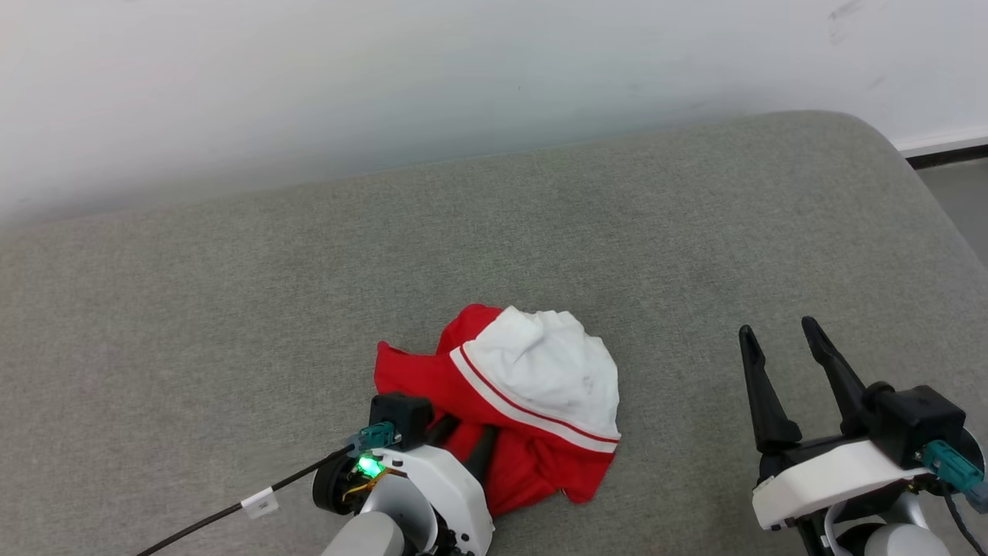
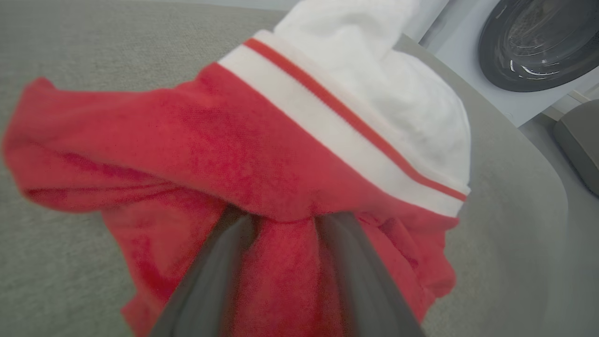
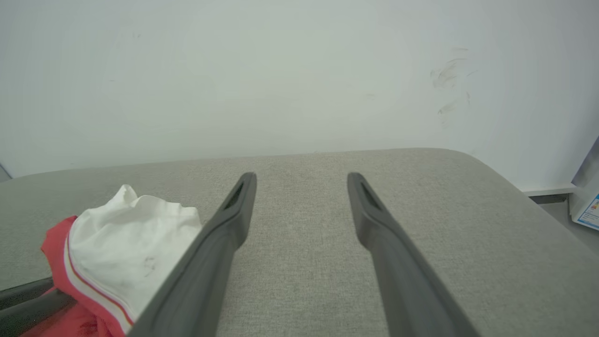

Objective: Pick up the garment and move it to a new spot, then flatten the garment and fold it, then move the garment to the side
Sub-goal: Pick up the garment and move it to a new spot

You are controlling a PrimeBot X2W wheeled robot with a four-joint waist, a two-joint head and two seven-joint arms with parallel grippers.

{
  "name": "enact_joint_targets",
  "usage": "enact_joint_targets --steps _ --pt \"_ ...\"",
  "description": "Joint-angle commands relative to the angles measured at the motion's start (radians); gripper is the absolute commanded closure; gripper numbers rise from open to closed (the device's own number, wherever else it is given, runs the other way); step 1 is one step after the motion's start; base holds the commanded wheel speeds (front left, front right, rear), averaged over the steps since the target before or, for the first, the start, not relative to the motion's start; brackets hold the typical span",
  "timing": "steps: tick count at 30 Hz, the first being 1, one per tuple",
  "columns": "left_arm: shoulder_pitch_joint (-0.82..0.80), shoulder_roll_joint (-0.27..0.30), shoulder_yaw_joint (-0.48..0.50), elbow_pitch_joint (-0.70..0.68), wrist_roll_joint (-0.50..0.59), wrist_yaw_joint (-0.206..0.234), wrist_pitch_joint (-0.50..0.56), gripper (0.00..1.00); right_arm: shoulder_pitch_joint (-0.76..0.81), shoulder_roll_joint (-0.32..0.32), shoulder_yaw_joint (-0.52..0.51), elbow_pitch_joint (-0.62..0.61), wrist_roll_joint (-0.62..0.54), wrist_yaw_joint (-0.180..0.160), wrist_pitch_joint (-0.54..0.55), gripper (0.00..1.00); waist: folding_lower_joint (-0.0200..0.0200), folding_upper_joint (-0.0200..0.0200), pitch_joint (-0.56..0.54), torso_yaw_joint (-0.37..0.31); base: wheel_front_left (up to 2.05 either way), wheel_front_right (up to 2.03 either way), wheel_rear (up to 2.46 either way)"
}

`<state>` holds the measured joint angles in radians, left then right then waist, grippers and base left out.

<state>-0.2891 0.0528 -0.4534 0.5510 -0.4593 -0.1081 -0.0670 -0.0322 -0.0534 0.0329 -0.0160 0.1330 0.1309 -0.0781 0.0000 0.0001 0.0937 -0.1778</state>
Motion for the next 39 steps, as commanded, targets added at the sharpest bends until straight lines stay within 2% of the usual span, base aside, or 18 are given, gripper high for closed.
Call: enact_joint_targets --steps 1,10,16,24,28,39 --pt "-0.004 0.002 0.0 -0.009 0.002 0.004 -0.007 0.0 0.0 0.004 0.0 0.003 0.003 0.0 -0.005 0.0 0.0 -0.0001 -0.004 0.006 0.0 0.0 0.0" --pt "0.023 0.028 0.008 -0.165 0.037 0.046 -0.1 0.0 0.023 0.004 -0.01 0.014 -0.008 0.0 0.0 0.0 0.0 -0.0001 -0.072 0.091 0.0 0.0 0.0" --pt "0.045 0.054 0.065 -0.27 0.05 0.117 -0.153 0.0 0.046 0.004 -0.027 -0.001 -0.011 0.0 0.014 0.0 0.0 -0.0001 -0.1 0.145 0.0 0.0 0.0" --pt "0.101 0.129 0.161 -0.326 0.076 0.207 -0.184 0.0 0.064 0.004 -0.031 -0.011 -0.001 0.0 0.026 0.0 0.0 -0.0001 -0.102 0.18 0.0 0.0 0.0" --pt "0.134 0.162 0.171 -0.349 0.091 0.22 -0.184 0.0 0.08 0.004 -0.04 -0.012 0.006 0.0 0.034 0.0 0.0 -0.0001 -0.101 0.19 0.0 0.0 0.0" --pt "0.15 0.159 0.154 -0.389 0.084 0.231 -0.171 0.0 0.077 0.004 -0.044 -0.016 0.009 0.0 0.039 0.0 0.0 -0.0001 -0.095 0.192 0.0 0.0 0.0"
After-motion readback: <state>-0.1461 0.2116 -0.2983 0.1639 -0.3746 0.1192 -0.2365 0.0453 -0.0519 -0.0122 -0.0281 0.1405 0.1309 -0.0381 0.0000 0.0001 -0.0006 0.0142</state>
